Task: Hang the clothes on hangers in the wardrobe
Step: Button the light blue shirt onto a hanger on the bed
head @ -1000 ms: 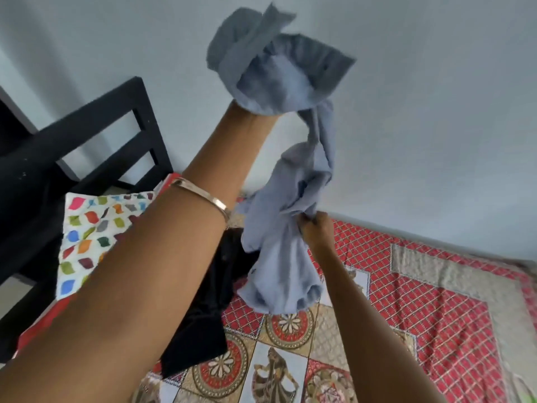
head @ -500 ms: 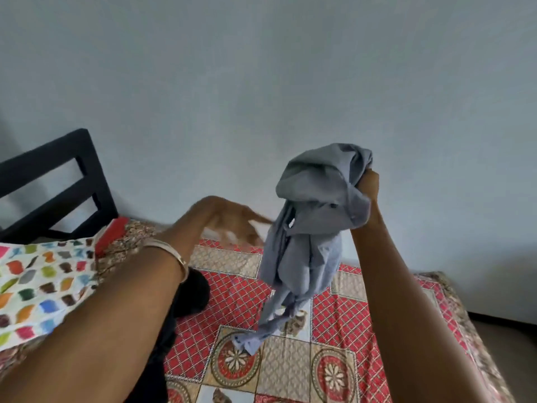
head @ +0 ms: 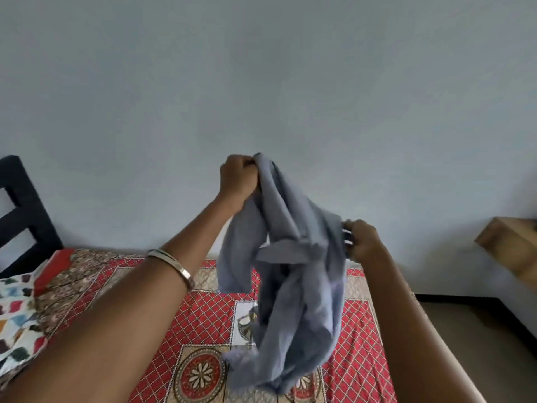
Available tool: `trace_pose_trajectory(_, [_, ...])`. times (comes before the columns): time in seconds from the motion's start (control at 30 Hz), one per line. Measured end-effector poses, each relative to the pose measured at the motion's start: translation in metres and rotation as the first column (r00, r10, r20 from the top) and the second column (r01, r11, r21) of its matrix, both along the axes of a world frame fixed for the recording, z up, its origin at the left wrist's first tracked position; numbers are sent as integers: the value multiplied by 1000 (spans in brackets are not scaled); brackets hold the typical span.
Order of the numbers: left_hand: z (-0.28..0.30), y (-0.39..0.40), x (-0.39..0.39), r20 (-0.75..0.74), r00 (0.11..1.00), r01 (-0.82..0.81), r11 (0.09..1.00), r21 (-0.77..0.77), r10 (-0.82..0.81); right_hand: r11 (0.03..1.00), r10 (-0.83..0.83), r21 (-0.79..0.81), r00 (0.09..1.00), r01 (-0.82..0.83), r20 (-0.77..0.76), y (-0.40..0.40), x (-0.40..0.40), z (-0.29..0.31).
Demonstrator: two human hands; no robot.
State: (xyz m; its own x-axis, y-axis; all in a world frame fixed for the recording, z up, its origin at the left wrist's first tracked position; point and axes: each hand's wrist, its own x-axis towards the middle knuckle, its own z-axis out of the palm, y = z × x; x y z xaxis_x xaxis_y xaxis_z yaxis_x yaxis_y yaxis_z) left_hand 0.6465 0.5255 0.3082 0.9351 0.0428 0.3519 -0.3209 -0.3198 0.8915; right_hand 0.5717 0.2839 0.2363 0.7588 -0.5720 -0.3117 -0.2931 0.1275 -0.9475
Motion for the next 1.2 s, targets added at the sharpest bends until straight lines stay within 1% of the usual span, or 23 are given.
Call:
trace_pose_trajectory(0.03, [8,-12,-7,29,999,29,995,93,-32,998,-50,34,999,51,-13,-7,-10,-5])
trace_pose_trajectory(0.07, [14,-20,-12,58,996,53,981,186,-64,996,-88,-17,996,89,15,-5,-18,-4])
trace_pose_trajectory(0.13, [23,-37,-24,51,991,101,951,291,-121,987,-29,-149,984,56,175,-2,-32,-3])
trace_pose_trajectory(0.2, [26,-47,-26,11,992,121,965,233,-127,961,242,-220,889,-166,389,19,-40,10])
trace_pose_trajectory(0.23, [28,-52,-30,-30,993,116,969,217,-112,913,390,-293,812,-282,434,28,-47,10])
trace_pose_trajectory(0.3, [37,-60,-33,-43,995,94,977,189,-88,754,633,-492,681,-435,368,47,-55,8])
trace_pose_trajectory(0.33, [42,-62,-34,-43,997,73,981,178,-66,672,709,-565,636,-479,306,53,-59,7])
trace_pose_trajectory(0.4, [53,-63,-32,-65,998,33,989,141,-24,569,787,-639,569,-518,240,63,-60,2])
trace_pose_trajectory(0.43, [57,-62,-30,-69,998,23,992,121,-15,542,790,-685,573,-487,218,65,-59,-1])
trace_pose_trajectory(0.5, [63,-51,-22,-26,999,32,994,106,-30,534,718,-779,663,-327,214,76,-54,-2])
trace_pose_trajectory(0.57, [60,-37,-17,112,994,-38,961,273,8,599,596,-784,744,-162,302,78,-50,2])
trace_pose_trajectory(0.63, [48,-15,-8,232,962,-243,831,501,142,629,517,-775,775,-55,364,78,-45,13])
trace_pose_trajectory(0.7, [26,7,-1,270,927,-373,587,718,259,603,494,-798,787,-5,369,75,-42,26])
trace_pose_trajectory(0.73, [16,24,4,297,909,-406,468,785,292,593,480,-805,792,23,377,81,-37,33])
trace_pose_trajectory(0.77, [1,34,4,319,900,-420,388,821,298,605,451,-795,802,47,391,85,-35,35])
trace_pose_trajectory(0.83, [-19,46,5,384,899,-436,326,839,212,619,361,-778,841,107,403,92,-21,50])
trace_pose_trajectory(0.87, [-31,44,-1,375,919,-395,337,855,126,620,310,-776,872,116,378,91,-17,55])
trace_pose_trajectory(0.9, [-32,43,-4,353,935,-336,399,853,32,605,280,-786,890,127,359,95,-9,66])
trace_pose_trajectory(0.93, [-37,39,-13,303,952,-249,500,829,-29,600,259,-790,905,124,338,94,-5,74])
trace_pose_trajectory(1.0, [-43,29,-32,254,967,-150,728,669,-34,642,197,-749,910,162,365,94,2,91])
trace_pose_trajectory(1.07, [-54,22,-47,290,957,-126,857,499,-28,720,103,-654,898,229,428,96,7,105])
trace_pose_trajectory(1.13, [-64,10,-58,252,955,70,946,315,-155,800,57,-551,884,237,463,92,11,118])
trace_pose_trajectory(1.2, [-62,12,-61,52,935,338,925,174,-351,894,100,-425,857,146,505,101,14,129])
